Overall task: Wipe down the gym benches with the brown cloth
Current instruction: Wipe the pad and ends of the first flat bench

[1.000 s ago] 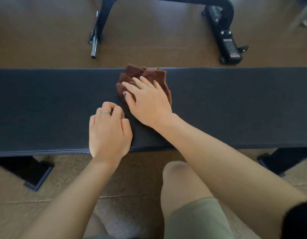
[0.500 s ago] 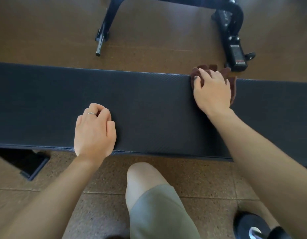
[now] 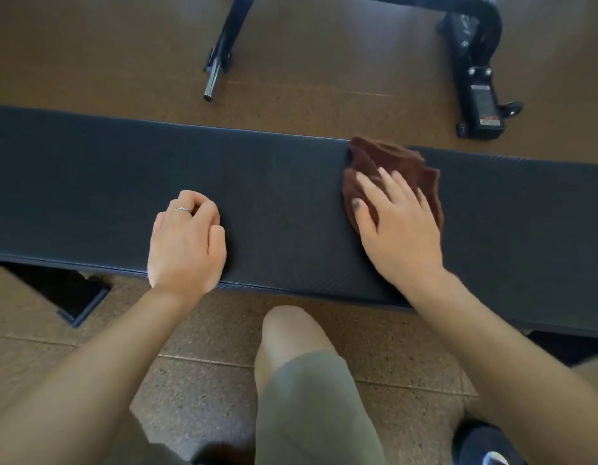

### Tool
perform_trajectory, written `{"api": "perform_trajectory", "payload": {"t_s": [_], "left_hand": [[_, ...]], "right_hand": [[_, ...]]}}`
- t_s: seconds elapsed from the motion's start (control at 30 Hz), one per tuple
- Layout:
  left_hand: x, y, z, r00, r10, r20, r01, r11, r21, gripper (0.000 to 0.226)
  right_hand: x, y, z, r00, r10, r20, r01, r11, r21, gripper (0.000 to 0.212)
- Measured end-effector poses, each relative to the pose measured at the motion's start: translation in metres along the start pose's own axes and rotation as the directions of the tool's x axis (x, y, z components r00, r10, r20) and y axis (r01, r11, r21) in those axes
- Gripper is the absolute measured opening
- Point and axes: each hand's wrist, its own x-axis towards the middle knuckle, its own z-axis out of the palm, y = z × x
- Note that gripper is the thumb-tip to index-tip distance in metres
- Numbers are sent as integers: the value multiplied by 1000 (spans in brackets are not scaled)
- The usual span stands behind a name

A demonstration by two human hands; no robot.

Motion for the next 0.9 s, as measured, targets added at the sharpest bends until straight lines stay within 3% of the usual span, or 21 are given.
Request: {"api": "perform_trajectory", "payload": {"t_s": [0.1,0.23,0.4,0.47,0.6,0.67,0.73,0.8,0.9], "left_hand": [[2,0,1,1000,15,-5,-14,1000,16,21],[4,-3,3,999,23,-30,-23,1000,-3,19],[2,-8,7,995,47,-84,-52,997,-60,20],[1,-10,6,994,53,-94,-61,994,-89,23],[7,-20,-9,989,145,-38,-149,977,-154,21],[9,-45,-23,984,173,-49,-175,984,-19,14],[10,-87,-36,990,119,-72,-110,987,120,14],[10,-116,-43,994,3,-105,8,995,101,14],[10,-123,-34,991,-14,-133,23,997,68,11]], "right_hand": [[-19,-5,-5,997,-21,71,24,999,-38,59],[40,-15,7,992,-114,54,116,992,-40,51],[96,-56,30,998,-55,12,55,998,-43,50],[79,-85,37,994,-104,34,105,994,-28,50],[-2,-129,52,936,-340,96,344,939,-30,49],[-31,-122,47,917,-374,140,379,925,-13,49],[-50,-109,36,898,-400,186,408,913,-5,51],[-54,-105,31,883,-420,211,430,903,-1,52],[-33,-123,38,876,-439,199,445,895,14,52]]}}
